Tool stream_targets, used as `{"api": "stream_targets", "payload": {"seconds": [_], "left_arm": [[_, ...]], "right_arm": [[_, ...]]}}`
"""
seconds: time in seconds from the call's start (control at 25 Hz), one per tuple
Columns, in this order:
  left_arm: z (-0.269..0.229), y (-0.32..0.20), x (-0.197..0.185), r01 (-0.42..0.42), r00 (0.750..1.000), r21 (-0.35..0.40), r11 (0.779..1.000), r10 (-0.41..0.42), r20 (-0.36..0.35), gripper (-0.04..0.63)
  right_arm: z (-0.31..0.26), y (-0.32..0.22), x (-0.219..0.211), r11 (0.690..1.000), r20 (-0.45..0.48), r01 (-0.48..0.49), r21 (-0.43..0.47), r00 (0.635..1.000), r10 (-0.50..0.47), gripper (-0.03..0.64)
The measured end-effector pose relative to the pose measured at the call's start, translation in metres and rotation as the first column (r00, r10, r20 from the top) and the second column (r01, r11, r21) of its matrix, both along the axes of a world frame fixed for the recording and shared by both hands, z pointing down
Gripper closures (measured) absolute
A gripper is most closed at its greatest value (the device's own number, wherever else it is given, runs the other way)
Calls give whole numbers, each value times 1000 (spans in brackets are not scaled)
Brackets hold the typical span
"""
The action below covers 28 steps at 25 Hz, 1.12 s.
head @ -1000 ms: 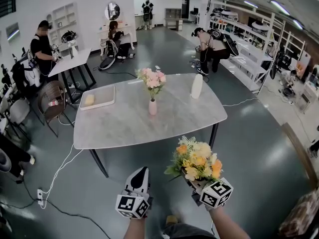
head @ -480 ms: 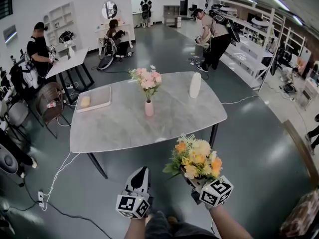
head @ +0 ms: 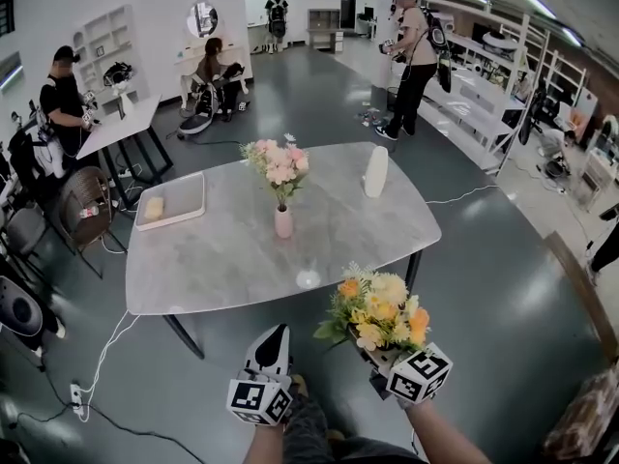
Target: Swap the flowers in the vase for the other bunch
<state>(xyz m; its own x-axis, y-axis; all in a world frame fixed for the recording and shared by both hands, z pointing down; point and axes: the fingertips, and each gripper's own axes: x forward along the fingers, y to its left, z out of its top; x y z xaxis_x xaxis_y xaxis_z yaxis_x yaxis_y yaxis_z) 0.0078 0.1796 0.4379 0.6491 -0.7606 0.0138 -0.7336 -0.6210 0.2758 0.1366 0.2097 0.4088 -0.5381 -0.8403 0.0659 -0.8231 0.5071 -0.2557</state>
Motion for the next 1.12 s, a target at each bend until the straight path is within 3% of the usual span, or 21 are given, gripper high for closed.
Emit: {"api": "stream_targets", "payload": {"seconds": [1.12], "left_arm": [[-8,-196,7,-132,991,-5,991,132,8,581]], "right_arm": [[-2,-179,-8,994,58,-106,-32,992,108,499]]}}
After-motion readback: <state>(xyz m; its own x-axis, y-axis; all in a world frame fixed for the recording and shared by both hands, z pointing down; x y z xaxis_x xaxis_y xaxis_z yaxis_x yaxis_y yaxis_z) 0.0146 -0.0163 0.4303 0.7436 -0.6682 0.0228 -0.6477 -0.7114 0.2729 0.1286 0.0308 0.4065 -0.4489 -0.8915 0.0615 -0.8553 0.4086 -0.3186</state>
